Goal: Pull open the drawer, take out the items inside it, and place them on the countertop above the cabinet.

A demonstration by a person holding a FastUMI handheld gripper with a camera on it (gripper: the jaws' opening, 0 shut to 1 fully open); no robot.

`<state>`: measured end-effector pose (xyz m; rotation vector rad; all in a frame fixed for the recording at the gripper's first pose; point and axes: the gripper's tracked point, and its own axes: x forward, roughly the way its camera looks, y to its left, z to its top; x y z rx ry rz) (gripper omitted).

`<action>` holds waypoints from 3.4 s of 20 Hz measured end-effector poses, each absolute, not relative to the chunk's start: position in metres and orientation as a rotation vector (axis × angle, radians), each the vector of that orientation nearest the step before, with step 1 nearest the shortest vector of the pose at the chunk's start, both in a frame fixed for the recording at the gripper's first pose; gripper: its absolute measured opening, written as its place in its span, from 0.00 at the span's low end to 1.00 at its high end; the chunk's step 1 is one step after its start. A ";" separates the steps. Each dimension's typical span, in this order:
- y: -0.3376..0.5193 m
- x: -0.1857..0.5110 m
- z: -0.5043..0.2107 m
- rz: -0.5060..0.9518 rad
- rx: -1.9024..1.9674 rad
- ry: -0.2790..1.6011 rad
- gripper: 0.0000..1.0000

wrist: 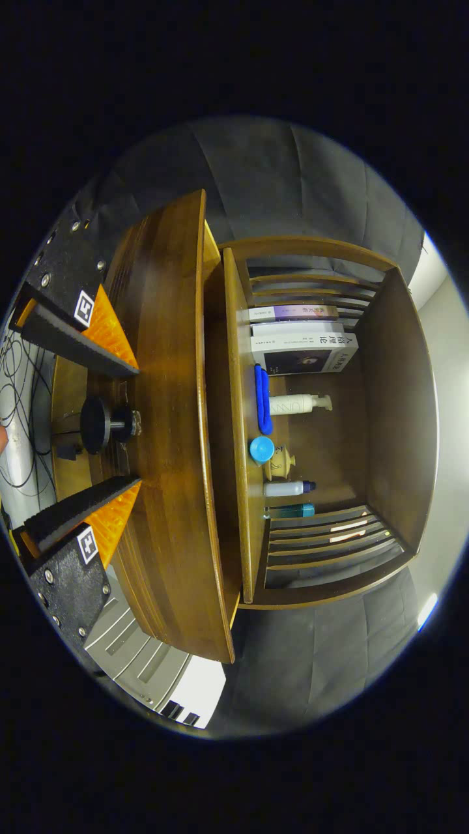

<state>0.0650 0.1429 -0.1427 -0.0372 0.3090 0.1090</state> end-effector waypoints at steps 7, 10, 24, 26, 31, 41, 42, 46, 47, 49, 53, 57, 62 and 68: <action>0.148 0.082 -0.145 0.100 -0.041 0.293 0.95; 0.149 0.092 -0.145 0.099 -0.045 0.297 0.95; 0.156 0.134 -0.148 0.082 -0.092 0.253 0.95; 0.157 0.143 -0.148 0.081 -0.113 0.240 0.95; 0.159 0.161 -0.150 0.085 -0.127 0.237 0.95; 0.160 0.158 -0.117 0.091 -0.112 0.112 0.95; 0.159 0.153 -0.109 0.095 -0.102 0.108 0.95; 0.152 0.129 -0.083 0.122 -0.019 0.125 0.95; 0.147 0.122 -0.077 0.128 -0.012 0.133 0.95; 0.134 0.108 -0.070 0.131 -0.024 0.144 0.95; 0.107 0.070 -0.056 0.136 -0.022 0.150 0.95; 0.077 0.015 -0.035 0.129 -0.029 0.110 0.95; 0.048 -0.021 -0.029 0.134 -0.020 0.134 0.95; 0.012 -0.057 -0.040 0.121 -0.081 0.168 0.95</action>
